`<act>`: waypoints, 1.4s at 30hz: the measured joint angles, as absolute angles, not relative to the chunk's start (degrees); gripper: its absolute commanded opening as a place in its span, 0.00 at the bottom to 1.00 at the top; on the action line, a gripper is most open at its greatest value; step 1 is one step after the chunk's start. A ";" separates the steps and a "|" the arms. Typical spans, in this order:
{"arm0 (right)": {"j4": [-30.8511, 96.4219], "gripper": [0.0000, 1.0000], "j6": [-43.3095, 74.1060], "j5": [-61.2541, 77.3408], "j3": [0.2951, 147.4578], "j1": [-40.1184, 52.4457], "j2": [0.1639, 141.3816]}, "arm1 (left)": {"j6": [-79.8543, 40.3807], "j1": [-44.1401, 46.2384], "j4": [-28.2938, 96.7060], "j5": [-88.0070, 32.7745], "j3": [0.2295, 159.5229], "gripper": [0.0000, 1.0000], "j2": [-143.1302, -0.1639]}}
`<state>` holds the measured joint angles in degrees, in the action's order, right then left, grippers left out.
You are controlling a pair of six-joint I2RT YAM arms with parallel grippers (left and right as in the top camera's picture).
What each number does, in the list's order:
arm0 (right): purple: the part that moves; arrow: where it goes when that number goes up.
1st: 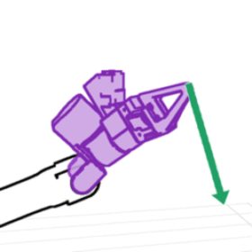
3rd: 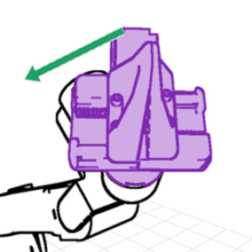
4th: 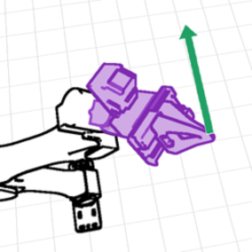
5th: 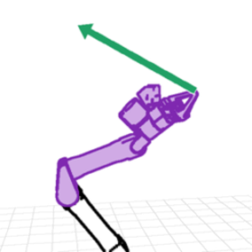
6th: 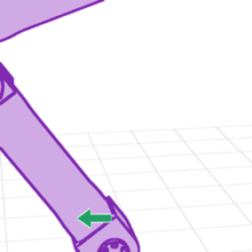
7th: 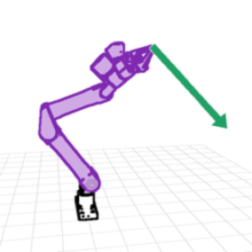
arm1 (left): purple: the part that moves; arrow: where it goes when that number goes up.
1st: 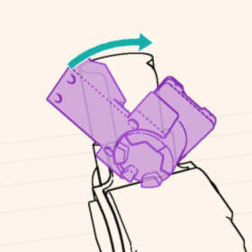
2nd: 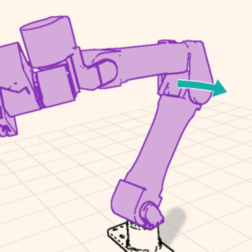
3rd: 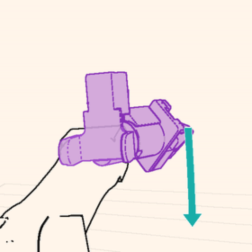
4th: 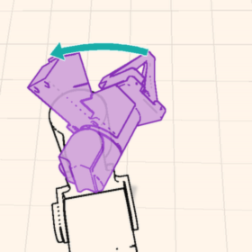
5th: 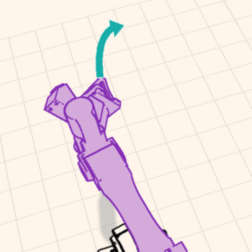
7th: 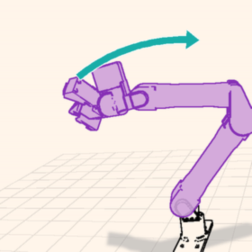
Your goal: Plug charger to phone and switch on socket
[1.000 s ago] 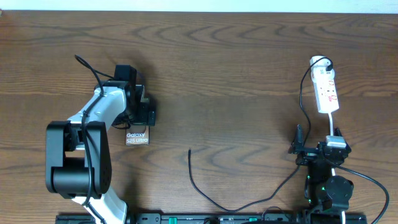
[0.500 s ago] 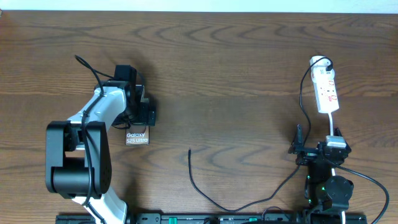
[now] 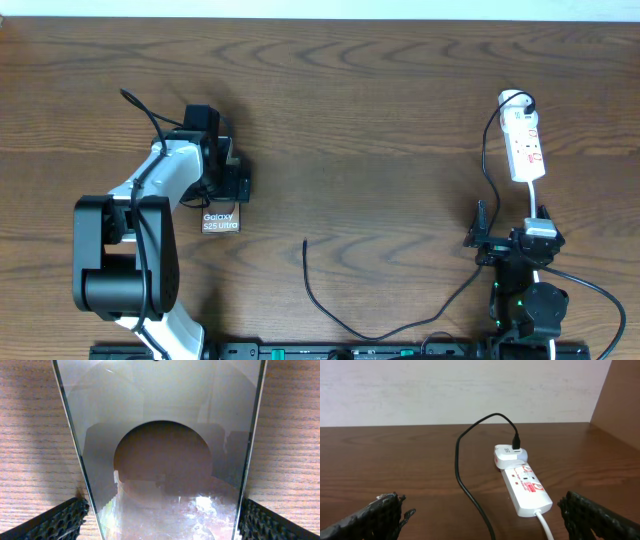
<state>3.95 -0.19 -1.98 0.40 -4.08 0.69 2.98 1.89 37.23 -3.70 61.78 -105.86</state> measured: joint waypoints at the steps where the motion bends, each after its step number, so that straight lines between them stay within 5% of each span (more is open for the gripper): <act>1: 3.95 0.99 -0.19 -1.96 0.40 -4.08 0.69 | 2.98 1.89 37.19 -3.68 61.73 0.98 -105.84; 7: 3.95 0.99 -0.19 -1.98 0.40 -4.08 0.69 | 2.98 1.89 37.06 -3.68 61.63 0.99 -105.73; 12: 3.95 0.99 -0.19 -1.98 0.40 -4.08 0.69 | 3.01 1.89 37.01 -3.66 61.63 0.86 -105.73; 28: 3.95 0.99 -0.19 -1.98 0.40 -4.08 0.69 | 2.98 1.89 37.04 -3.66 61.63 0.85 -105.73; 33: 3.95 0.99 -0.19 -1.96 0.40 -4.08 0.69 | 2.87 1.89 37.01 -3.66 61.63 0.96 -105.73; 42: 3.95 0.99 -0.19 -1.98 0.40 -4.08 0.69 | 2.96 1.89 37.01 -3.66 61.63 0.98 -105.73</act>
<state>3.95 -0.19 -1.98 0.40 -4.08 0.69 2.96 1.89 37.01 -3.66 61.63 -105.73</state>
